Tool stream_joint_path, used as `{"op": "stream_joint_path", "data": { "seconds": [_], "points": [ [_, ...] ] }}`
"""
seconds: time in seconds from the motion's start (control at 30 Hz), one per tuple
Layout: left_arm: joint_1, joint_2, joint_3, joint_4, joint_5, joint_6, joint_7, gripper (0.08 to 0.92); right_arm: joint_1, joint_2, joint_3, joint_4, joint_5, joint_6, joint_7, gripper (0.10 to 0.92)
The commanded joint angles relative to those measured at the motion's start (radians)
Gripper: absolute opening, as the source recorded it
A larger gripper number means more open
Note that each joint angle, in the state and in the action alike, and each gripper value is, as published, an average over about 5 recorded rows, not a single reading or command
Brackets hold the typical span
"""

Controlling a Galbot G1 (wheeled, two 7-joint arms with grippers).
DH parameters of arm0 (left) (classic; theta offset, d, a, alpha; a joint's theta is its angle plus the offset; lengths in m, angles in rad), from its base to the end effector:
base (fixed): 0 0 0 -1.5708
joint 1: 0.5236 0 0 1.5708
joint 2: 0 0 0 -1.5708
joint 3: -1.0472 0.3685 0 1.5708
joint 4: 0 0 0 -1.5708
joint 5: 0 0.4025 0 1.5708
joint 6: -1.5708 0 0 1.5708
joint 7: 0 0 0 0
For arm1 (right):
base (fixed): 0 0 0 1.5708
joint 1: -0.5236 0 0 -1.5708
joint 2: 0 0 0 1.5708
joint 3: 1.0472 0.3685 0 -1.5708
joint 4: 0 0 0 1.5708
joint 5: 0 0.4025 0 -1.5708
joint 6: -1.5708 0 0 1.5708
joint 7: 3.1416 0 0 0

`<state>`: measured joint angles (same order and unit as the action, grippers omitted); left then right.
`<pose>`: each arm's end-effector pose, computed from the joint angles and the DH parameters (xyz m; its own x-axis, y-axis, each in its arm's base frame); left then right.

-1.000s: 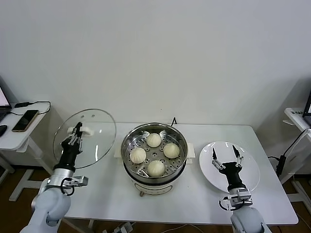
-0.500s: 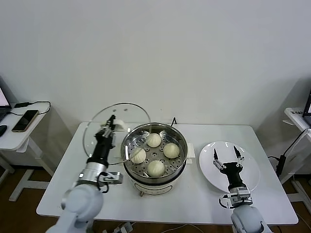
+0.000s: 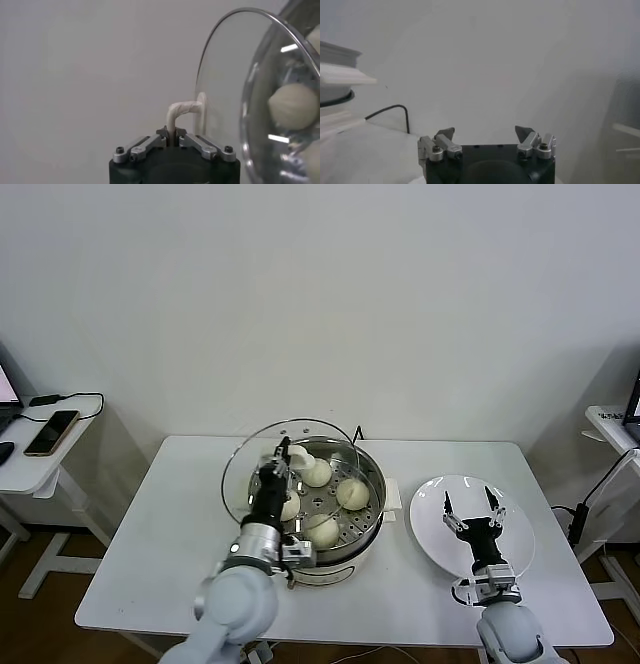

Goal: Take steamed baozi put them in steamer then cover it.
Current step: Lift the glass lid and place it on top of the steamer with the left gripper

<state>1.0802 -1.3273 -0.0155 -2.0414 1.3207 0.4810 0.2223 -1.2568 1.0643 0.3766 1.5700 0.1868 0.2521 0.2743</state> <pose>0.3059 -0.1245 -0.2328 -0.9902 0.1337 -0.0394 -0.0142 0.1841 0.9828 0.3164 -0.1274 -0.4263 -0.9975 0.0597 -0.0378 0.0678 0.9598 -0.2724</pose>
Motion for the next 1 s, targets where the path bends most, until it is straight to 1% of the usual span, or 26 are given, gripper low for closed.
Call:
{"op": "stream_joint_path", "data": {
  "seconds": [0.03, 0.43, 1.0],
  "points": [
    [-0.022, -0.084, 0.080, 0.070, 0.108, 0.059, 0.045, 0.187, 0.006, 0.004, 0.000, -0.009, 0.000, -0.014, 0.003, 0.823],
    [-0.018, -0.123, 0.086, 0.090, 0.175, 0.039, 0.043, 0.187, 0.010, 0.002, 0.005, -0.020, 0.003, -0.015, 0.003, 0.823],
    [-0.020, -0.147, 0.097, 0.146, 0.239, 0.026, 0.039, 0.187, 0.013, 0.001, 0.007, -0.027, 0.005, -0.017, 0.004, 0.823]
  ]
}}
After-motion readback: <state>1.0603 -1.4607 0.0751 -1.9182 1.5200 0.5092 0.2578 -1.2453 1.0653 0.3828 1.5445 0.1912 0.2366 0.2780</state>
